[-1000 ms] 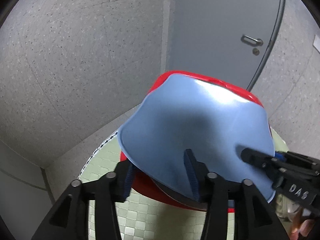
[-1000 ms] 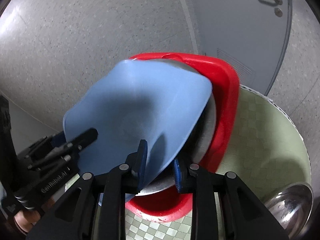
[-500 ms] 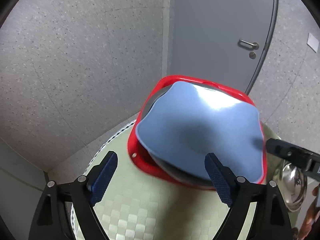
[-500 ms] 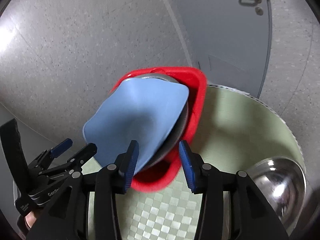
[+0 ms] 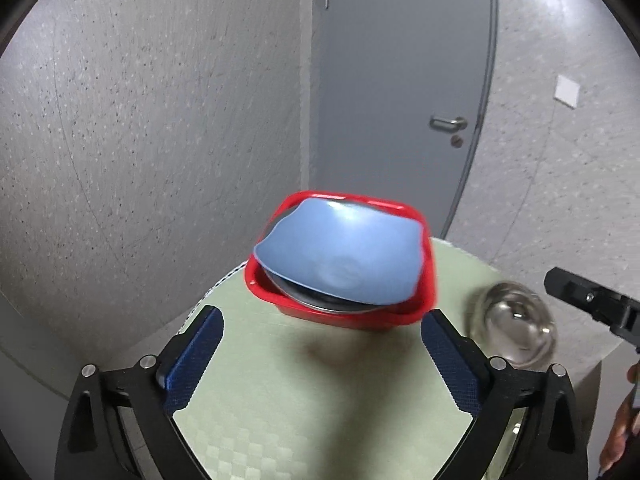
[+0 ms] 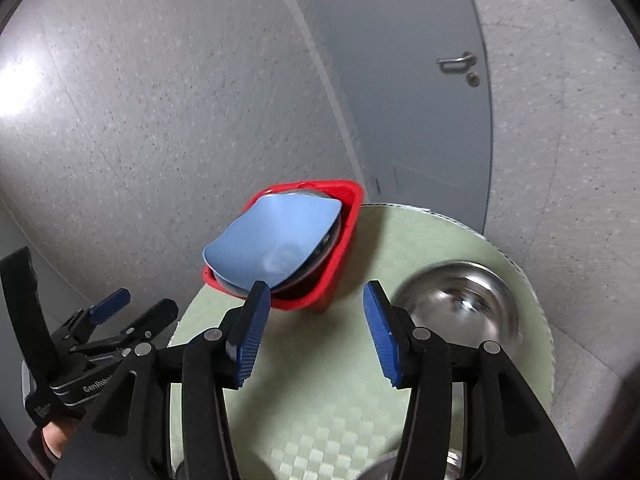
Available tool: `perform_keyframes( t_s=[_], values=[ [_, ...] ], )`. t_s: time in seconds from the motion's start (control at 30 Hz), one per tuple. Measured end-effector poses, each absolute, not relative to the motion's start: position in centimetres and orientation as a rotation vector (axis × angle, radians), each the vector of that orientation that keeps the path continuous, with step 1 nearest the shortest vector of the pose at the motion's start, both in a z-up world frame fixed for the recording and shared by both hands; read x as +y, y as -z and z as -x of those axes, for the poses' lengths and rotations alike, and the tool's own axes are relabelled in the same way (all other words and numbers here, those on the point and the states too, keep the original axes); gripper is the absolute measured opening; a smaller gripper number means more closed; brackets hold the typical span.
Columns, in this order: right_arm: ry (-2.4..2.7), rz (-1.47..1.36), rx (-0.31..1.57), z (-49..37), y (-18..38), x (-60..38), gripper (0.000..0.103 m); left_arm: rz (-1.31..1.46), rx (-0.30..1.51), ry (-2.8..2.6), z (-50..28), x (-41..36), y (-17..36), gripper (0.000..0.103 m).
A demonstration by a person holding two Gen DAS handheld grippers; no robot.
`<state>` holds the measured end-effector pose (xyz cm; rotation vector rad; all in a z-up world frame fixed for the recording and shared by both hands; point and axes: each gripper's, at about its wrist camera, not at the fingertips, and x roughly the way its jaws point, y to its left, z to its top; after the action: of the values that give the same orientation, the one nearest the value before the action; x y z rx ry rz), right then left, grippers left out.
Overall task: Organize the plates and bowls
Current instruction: 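Open both grippers and withdraw them from the blue plate, then move both grippers toward the medium steel bowl on the cloth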
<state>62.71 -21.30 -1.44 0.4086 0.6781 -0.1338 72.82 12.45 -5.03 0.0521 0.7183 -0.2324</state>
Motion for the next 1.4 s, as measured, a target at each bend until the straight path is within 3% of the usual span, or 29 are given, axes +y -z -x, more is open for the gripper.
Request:
perform_keyframes(
  t_s=[0.13, 0.17, 0.2, 0.27, 0.53, 0.97, 1.4],
  values=[
    [0.172, -0.424, 0.653, -59.5, 1.0, -21.8, 0.052, -0.049, 0.693, 0.273, -69.6, 11.7, 4.0, 0.1],
    [0.183, -0.429, 0.649, -58.8, 0.9, -22.0, 0.055, -0.049, 0.686, 0.288, -68.8, 11.5, 3.7, 0.1],
    [0.196, -0.433, 0.643, -58.0, 0.8, -22.2, 0.065, -0.052, 0.682, 0.297, -68.1, 11.1, 3.6, 0.101],
    [0.228, -0.429, 0.631, -56.8, 0.9, -22.7, 0.071, -0.067, 0.676, 0.32, -67.1, 10.1, 3.5, 0.101],
    [0.299, -0.481, 0.635, -54.1, 2.0, -26.4, 0.072, -0.11, 0.715, 0.386, -65.9, 6.2, 3.6, 0.101],
    [0.294, -0.529, 0.71, -55.1, 6.2, -35.7, 0.072, -0.141, 0.831, 0.316, -74.5, -3.9, 6.1, 0.102],
    [0.092, -0.49, 0.905, -56.0, 11.3, -34.3, 0.072, -0.176, 0.954, 0.285, -75.6, -6.6, 10.3, 0.101]
  ],
)
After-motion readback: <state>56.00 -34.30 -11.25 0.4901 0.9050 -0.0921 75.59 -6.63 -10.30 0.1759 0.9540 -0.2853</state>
